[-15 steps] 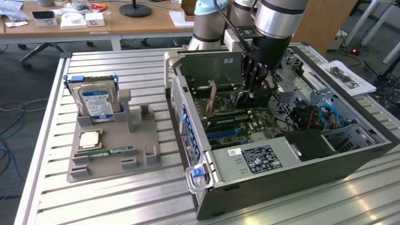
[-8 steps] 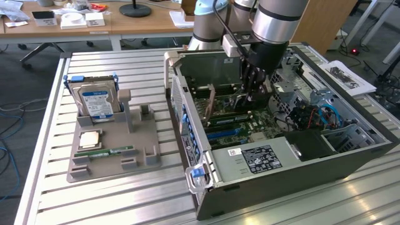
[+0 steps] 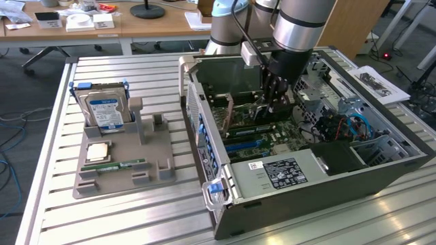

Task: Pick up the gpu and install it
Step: 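Insert the gpu into the slot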

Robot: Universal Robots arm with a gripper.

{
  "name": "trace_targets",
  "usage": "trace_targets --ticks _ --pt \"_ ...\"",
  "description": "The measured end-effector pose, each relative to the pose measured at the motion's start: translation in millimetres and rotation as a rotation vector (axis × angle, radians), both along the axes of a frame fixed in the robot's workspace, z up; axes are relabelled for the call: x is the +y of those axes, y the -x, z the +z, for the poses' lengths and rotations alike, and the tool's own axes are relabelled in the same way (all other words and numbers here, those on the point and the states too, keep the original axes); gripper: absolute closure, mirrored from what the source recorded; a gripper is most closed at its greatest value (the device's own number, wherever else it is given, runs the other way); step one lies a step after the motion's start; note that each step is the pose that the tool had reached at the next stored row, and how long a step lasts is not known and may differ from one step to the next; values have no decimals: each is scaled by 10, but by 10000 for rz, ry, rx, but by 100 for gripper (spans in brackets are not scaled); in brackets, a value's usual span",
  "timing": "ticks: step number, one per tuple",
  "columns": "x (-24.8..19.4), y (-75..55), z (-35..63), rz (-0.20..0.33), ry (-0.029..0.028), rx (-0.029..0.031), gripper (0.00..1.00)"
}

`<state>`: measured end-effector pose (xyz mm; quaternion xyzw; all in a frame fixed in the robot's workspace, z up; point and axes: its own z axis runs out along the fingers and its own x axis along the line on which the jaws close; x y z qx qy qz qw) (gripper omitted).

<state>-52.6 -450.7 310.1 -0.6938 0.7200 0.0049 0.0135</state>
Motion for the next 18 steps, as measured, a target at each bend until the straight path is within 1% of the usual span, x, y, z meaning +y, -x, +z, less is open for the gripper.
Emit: trace_targets --ticks 9,18 --pt "0 10 -59 3 -4 -1 73" --pt "1 37 -66 3 -6 -3 73"
